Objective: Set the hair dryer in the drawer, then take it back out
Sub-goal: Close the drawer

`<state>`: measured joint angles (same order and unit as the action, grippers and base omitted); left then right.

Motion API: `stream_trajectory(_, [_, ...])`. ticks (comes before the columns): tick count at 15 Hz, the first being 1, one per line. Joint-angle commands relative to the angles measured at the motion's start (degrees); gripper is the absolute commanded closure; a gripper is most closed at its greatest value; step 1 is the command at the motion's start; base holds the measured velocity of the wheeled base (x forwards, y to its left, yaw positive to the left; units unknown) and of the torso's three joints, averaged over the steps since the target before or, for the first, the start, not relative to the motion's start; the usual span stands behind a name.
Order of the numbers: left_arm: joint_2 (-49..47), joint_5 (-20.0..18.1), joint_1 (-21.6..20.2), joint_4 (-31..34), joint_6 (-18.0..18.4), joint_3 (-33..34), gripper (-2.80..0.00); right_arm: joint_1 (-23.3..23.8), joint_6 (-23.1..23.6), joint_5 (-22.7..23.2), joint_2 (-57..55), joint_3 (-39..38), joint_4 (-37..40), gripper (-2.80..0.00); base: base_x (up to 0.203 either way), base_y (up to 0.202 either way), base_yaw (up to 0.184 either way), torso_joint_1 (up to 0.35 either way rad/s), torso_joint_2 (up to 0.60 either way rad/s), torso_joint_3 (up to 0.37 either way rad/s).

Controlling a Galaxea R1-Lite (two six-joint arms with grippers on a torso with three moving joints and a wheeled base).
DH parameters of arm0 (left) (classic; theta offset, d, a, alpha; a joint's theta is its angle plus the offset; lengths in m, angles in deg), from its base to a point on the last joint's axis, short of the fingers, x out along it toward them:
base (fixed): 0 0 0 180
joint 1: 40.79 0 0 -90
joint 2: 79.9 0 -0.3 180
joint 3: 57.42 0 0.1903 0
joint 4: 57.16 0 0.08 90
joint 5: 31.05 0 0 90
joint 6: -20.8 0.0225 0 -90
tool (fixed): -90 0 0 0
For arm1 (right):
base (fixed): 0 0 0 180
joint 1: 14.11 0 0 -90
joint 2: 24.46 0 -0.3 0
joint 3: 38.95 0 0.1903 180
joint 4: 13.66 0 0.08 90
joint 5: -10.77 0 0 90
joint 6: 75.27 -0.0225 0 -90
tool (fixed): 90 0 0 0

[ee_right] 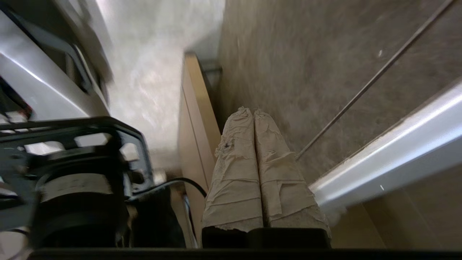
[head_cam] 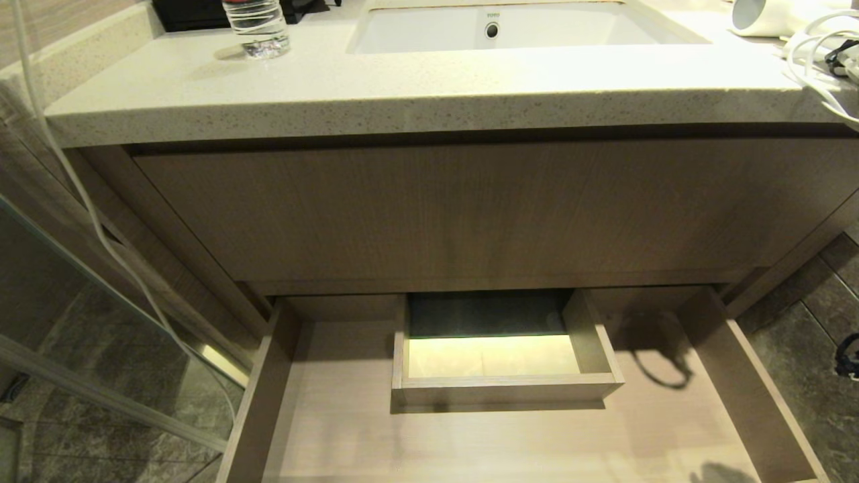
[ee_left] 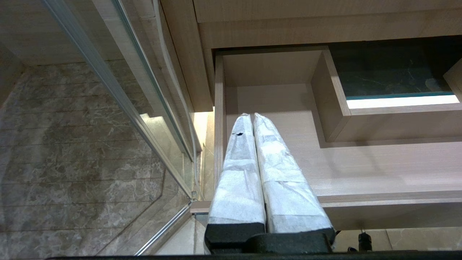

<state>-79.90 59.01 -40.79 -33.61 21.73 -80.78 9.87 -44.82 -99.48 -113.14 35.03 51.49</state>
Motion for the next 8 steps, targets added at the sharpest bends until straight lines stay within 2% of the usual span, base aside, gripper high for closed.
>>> stream_trajectory(1, [0.0,0.0,0.0,0.0,0.0,0.0,0.0,0.9,0.2,-0.7,-6.1,-2.5,-1.3,0.0,0.0,0.0,0.0,0.0,0.0,0.0])
stream_trajectory(5, [0.0,0.0,0.0,0.0,0.0,0.0,0.0,4.0,0.1,-1.2,-11.5,-3.3,-1.8,0.0,0.0,0.0,0.0,0.0,0.0,0.0])
stream_trajectory(8, [0.0,0.0,0.0,0.0,0.0,0.0,0.0,4.7,0.2,-2.1,-16.2,-4.4,-5.8,0.0,0.0,0.0,0.0,0.0,0.0,0.0])
